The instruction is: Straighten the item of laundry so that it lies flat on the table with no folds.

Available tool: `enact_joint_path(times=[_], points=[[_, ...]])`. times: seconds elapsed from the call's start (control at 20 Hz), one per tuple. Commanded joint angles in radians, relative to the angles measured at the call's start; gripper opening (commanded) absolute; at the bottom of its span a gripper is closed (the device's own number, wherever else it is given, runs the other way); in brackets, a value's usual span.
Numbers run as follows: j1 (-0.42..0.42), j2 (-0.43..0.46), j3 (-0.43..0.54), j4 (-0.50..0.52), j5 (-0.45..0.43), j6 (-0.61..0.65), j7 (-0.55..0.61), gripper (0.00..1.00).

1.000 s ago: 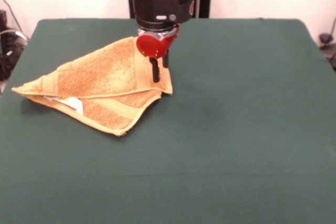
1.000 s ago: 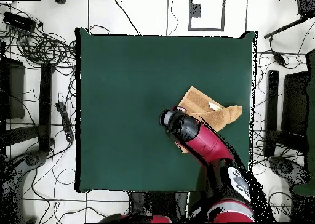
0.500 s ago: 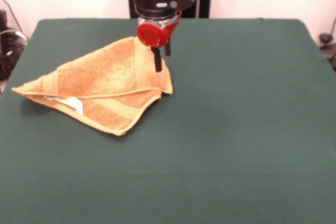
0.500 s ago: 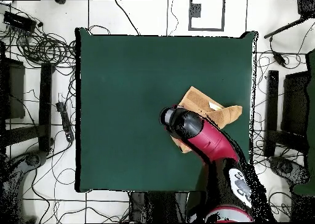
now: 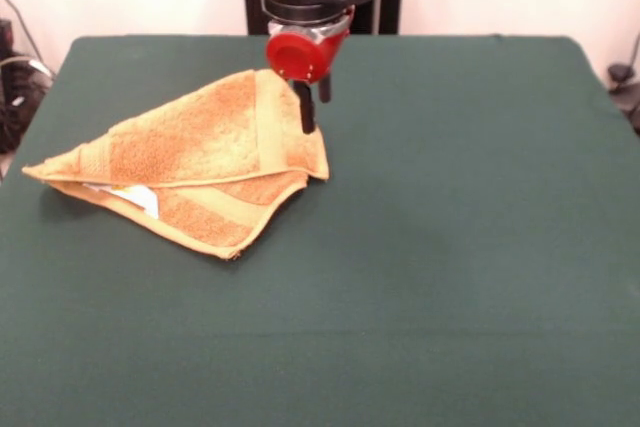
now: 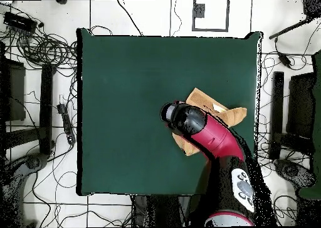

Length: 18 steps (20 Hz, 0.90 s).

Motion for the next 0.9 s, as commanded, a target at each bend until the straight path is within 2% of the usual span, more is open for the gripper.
enact_joint_path(times=[0.05, 0.25, 0.45, 0.6, 0.9], points=[[0.010, 0.012, 0.037, -0.021, 0.001, 0.079, 0.080, 1.00], [-0.004, 0.044, 0.048, -0.060, -0.003, 0.036, 0.061, 1.00], [-0.043, 0.027, 0.103, -0.030, 0.009, 0.029, 0.021, 1.00], [-0.012, 0.006, 0.039, -0.037, -0.005, 0.083, 0.071, 1.00], [0.024, -0.014, -0.013, -0.048, -0.014, 0.156, 0.112, 1.00]])
